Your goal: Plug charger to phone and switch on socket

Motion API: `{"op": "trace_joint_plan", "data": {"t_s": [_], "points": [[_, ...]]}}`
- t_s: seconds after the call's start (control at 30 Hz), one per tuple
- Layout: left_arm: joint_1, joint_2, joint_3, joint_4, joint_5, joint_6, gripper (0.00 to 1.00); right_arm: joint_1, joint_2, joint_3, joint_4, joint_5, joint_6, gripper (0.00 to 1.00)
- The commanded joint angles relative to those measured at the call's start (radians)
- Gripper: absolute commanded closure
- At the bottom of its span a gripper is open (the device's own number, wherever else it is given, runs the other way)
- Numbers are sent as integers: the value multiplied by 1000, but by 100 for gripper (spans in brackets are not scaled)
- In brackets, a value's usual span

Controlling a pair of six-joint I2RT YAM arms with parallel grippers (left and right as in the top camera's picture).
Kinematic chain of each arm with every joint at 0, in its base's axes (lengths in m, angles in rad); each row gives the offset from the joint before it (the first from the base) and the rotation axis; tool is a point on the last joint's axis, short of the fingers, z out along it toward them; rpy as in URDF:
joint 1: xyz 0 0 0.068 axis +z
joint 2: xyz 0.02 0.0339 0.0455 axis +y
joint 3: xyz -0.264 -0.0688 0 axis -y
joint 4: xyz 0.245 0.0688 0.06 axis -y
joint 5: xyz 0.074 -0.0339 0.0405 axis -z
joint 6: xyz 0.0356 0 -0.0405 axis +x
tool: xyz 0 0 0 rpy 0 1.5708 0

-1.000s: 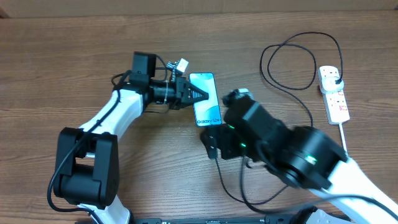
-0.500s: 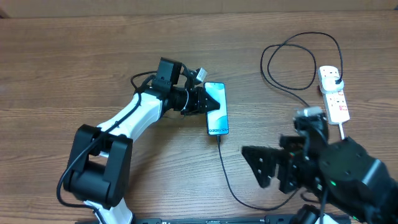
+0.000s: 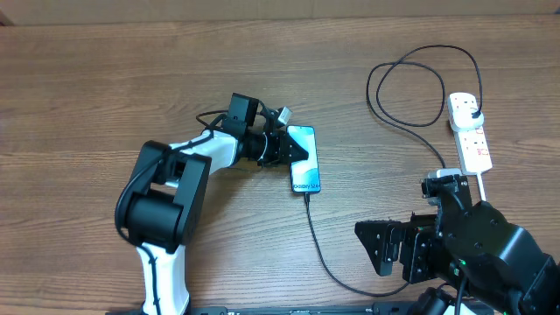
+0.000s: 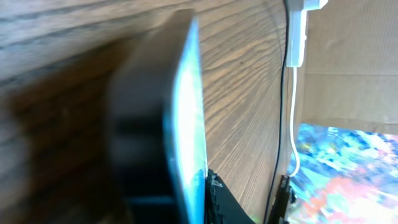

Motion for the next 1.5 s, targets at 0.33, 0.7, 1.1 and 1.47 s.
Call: {"op": "trace_joint_plan", "data": {"t_s": [0.33, 0.7, 1.1, 1.47], "points": [[-2, 71, 119, -92, 3, 66, 65, -3, -3, 15, 3, 62, 8, 0], [-7, 71, 119, -169, -72, 95, 48, -3, -3, -3, -8, 70, 8, 0], [-7, 71, 122, -146, -114, 95, 24, -3, -3, -3, -12, 67, 12, 0], [-6, 71, 132, -147, -123, 95, 24, -3, -2, -3, 71, 68, 101, 0]]}}
